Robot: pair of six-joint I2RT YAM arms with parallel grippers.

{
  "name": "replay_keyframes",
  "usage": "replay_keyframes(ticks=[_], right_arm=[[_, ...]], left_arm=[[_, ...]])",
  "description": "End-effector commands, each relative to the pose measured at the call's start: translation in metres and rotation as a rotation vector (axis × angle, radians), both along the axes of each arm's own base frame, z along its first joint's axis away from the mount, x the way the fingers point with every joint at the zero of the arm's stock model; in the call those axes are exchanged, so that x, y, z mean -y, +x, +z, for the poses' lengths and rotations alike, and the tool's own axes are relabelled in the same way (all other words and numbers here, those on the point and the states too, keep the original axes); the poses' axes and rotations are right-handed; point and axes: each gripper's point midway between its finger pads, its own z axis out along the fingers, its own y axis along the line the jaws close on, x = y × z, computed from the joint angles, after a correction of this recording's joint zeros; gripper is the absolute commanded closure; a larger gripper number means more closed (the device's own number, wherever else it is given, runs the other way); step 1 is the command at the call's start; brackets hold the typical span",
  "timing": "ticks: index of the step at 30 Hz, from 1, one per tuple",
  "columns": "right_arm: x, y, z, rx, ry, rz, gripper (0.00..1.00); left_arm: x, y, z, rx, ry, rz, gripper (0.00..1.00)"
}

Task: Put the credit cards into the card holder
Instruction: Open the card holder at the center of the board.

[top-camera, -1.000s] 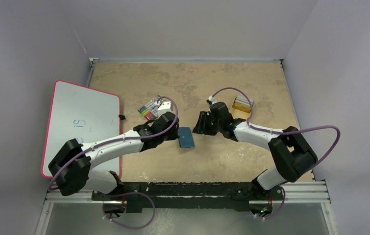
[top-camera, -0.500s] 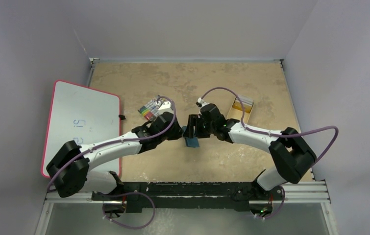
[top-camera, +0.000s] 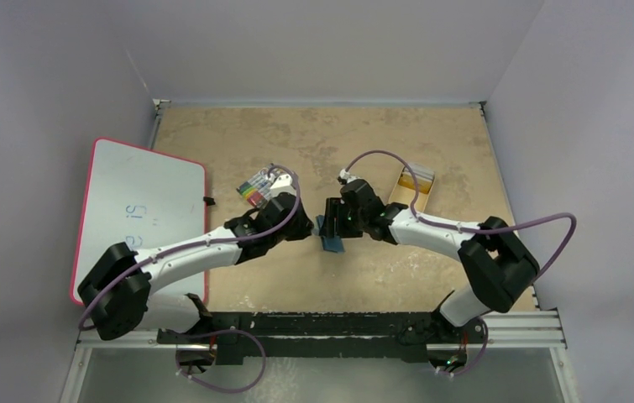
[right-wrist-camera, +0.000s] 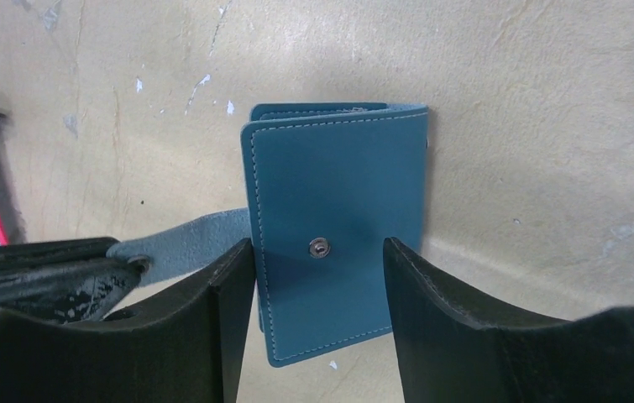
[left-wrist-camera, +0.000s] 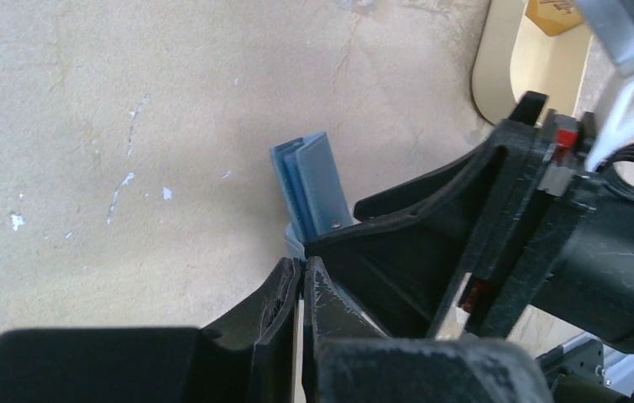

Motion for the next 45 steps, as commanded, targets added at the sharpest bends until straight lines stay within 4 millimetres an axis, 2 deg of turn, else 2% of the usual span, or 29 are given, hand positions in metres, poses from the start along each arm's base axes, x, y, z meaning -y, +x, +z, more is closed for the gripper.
replay_keyframes(ticks=[1,6,12,17,21,26,32,38,42,45], right_arm=[[0.008,0.004,0.022,0.055,-0.021,-0.024,0.42],[0.015,-0.001,0.017,0.053,-0.032,-0.029,0.41],[0.024,0.003,0.016,0.063,-0.072,-0.045,0.43],[0.047,0.007,0.007,0.035,-0.137,-0.116,0.46],[0.067,0.006,0.000,0.034,-0.207,-0.166,0.46],[0.069,0.001,-0.017,-0.011,-0.235,-0.163,0.47],[0.076,0.004,-0.016,-0.002,-0.260,-0.198,0.52],[0.081,0.002,-0.021,-0.011,-0.275,-0.205,0.51],[0.069,-0.004,-0.028,-0.031,-0.214,-0.159,0.53],[0.068,-0.007,-0.038,-0.052,-0.217,-0.152,0.57]], left_arm=[[-0.015,0.006,0.010,0.051,0.016,0.055,1.00],[-0.030,0.002,-0.005,0.042,0.065,0.081,1.00],[-0.037,-0.001,-0.010,0.050,0.066,0.097,1.00],[-0.050,-0.002,-0.018,0.035,0.142,0.113,1.00],[-0.050,-0.008,-0.028,0.005,0.143,0.097,1.00],[-0.055,-0.011,-0.039,-0.019,0.175,0.108,1.00],[-0.070,-0.010,-0.043,-0.029,0.230,0.145,1.00],[-0.082,-0.010,-0.044,-0.041,0.244,0.177,1.00],[-0.077,-0.010,-0.043,-0.055,0.217,0.169,0.91],[-0.068,-0.010,-0.035,-0.069,0.176,0.152,0.82]])
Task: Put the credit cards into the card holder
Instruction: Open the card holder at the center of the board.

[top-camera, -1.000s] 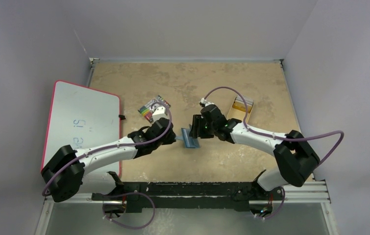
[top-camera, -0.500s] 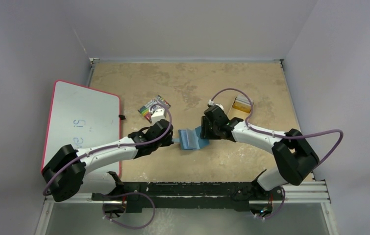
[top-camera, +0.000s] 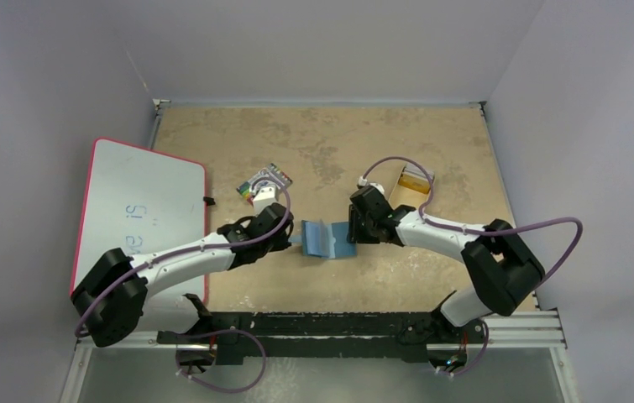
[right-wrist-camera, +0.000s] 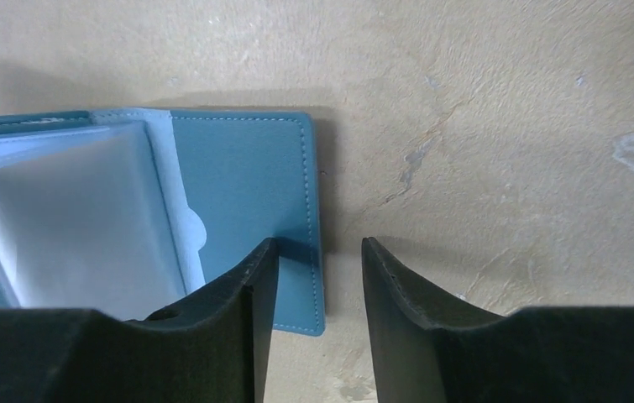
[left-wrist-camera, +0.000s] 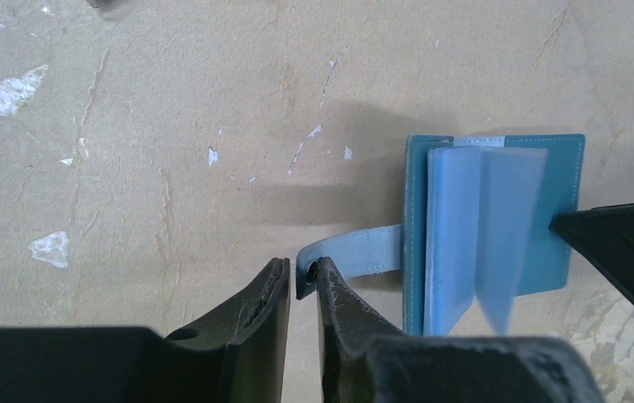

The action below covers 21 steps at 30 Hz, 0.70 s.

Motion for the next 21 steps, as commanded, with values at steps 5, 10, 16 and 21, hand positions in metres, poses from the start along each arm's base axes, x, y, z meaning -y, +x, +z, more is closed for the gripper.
replay_keyframes(ticks=[5,10,16,21], right_arm=[[-0.004,-0.004,-0.014,-0.025,0.025,0.010,0.59],[-0.007,-0.001,-0.008,-0.010,0.039,0.020,0.61],[-0.007,-0.001,-0.006,-0.004,0.042,0.023,0.64],[-0.007,-0.002,-0.006,-0.003,0.045,0.024,0.64]], left_arm=[[0.023,0.009,0.044,0.009,-0.103,-0.015,0.71],[0.052,0.017,0.084,0.040,-0.214,-0.072,0.68],[0.091,0.022,0.101,0.037,-0.334,-0.175,0.67],[0.122,0.023,0.099,0.012,-0.397,-0.276,0.65]])
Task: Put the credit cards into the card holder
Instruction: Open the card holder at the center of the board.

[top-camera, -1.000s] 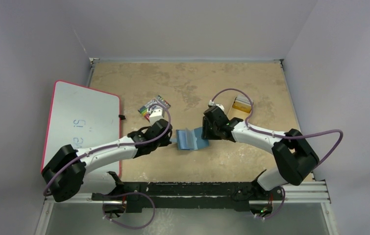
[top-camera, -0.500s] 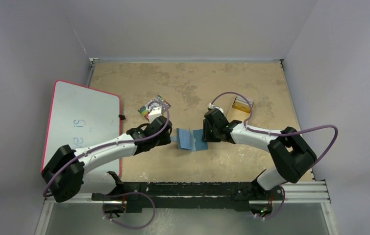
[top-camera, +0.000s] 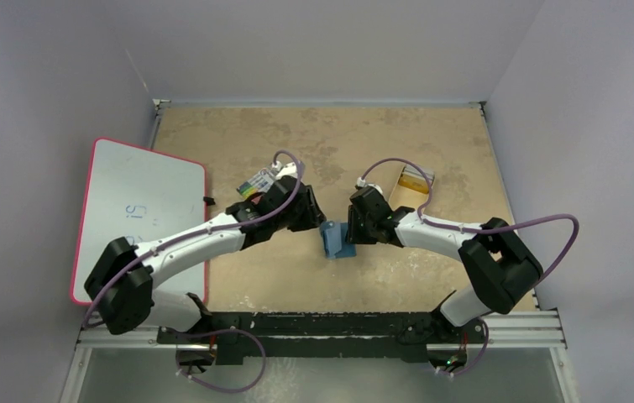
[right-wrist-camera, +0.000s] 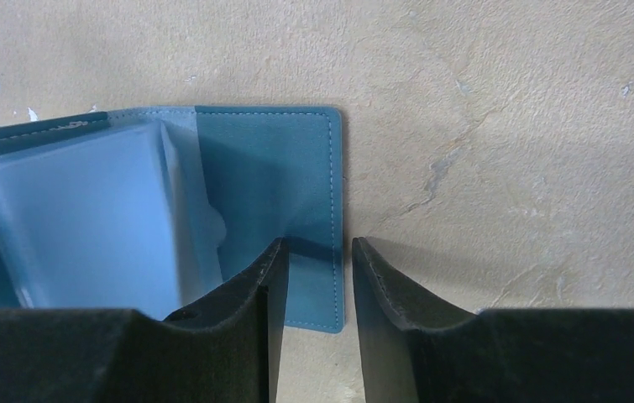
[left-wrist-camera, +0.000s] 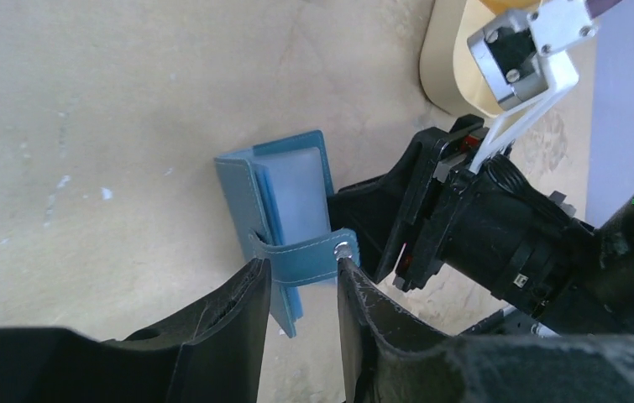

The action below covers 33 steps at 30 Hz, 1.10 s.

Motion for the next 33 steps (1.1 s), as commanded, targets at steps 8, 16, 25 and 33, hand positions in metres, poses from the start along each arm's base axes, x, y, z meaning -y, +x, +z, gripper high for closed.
replay_keyframes(ticks=[8,16,25,33], right_arm=[[-0.001,0.001,0.003,0.017,0.016,0.006,0.65],[-0.001,0.002,0.004,0.023,0.018,0.008,0.65],[-0.004,0.005,0.005,0.030,0.023,0.011,0.66],[-0.005,0.007,0.006,0.028,0.022,0.012,0.66]], left_arm=[[0.035,0.006,-0.052,-0.086,0.096,-0.179,0.56],[0.043,0.008,-0.051,-0.069,0.066,-0.192,0.51],[0.052,0.012,-0.033,-0.030,0.026,-0.207,0.50],[0.047,-0.005,-0.038,0.022,0.073,-0.288,0.50]])
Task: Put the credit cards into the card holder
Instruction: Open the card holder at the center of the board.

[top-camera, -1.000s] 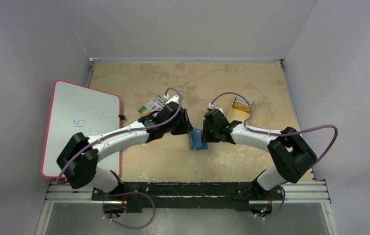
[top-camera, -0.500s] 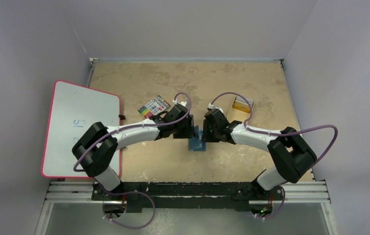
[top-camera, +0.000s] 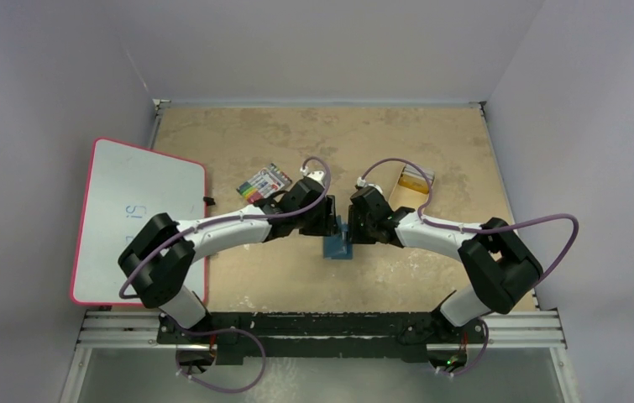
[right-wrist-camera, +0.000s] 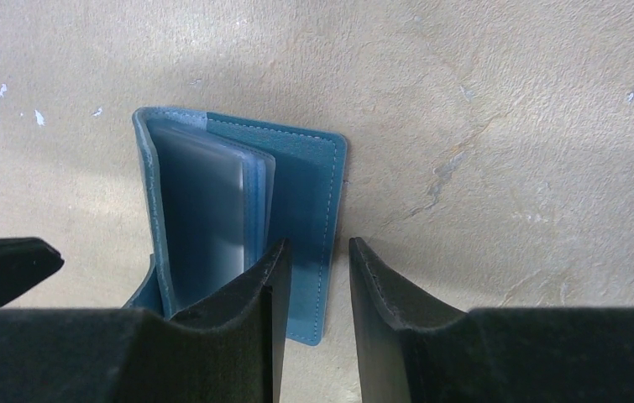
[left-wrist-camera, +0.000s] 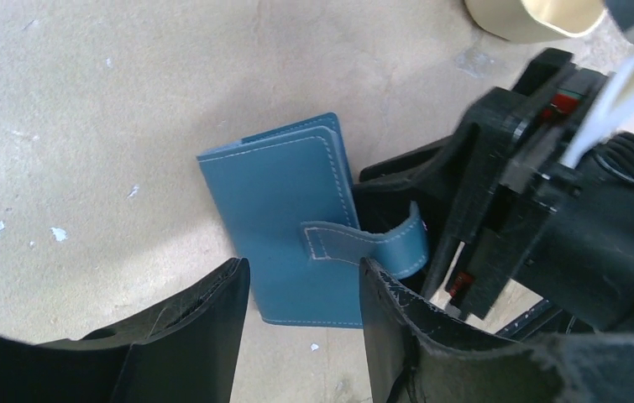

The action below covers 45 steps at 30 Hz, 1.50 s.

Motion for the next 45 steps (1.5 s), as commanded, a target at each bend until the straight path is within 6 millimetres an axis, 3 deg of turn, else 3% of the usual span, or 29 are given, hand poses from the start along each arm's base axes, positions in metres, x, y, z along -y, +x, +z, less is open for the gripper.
replay_keyframes(ticks=[1,11,17,21,22,25,29,32,35,40,45], right_arm=[[-0.002,0.006,0.005,0.023,0.005,0.005,0.66],[-0.002,0.006,0.005,0.020,0.002,0.002,0.66],[-0.002,0.007,0.005,0.022,0.003,0.001,0.66],[-0.002,0.007,0.005,0.023,0.003,0.002,0.67],[-0.002,0.007,0.006,0.024,0.003,0.000,0.67],[-0.003,0.008,0.011,0.033,0.016,-0.003,0.67],[-0.011,0.011,0.034,0.074,0.091,-0.008,0.65],[-0.012,0.015,0.054,0.114,0.161,-0.022,0.61],[-0.008,0.019,0.061,0.136,0.223,-0.029,0.59],[-0.009,0.016,0.059,0.119,0.287,-0.016,0.54],[-0.024,0.007,0.051,0.068,0.362,0.026,0.51]], left_arm=[[0.011,-0.004,0.022,0.096,-0.056,-0.072,0.50],[0.024,-0.009,0.013,0.089,-0.032,-0.102,0.49],[0.005,0.002,-0.004,0.112,0.097,-0.024,0.49],[-0.003,0.009,-0.006,0.136,0.153,0.013,0.49],[-0.004,0.010,-0.003,0.144,0.154,0.021,0.54],[-0.008,0.013,0.010,0.173,0.135,0.056,0.83],[-0.008,0.011,0.029,0.172,-0.001,0.102,1.00],[-0.002,0.009,0.045,0.139,-0.188,0.148,1.00],[-0.009,0.011,0.051,0.133,-0.260,0.189,1.00],[-0.029,0.013,0.037,0.113,-0.301,0.256,1.00],[-0.042,0.006,0.010,0.087,-0.251,0.283,1.00]])
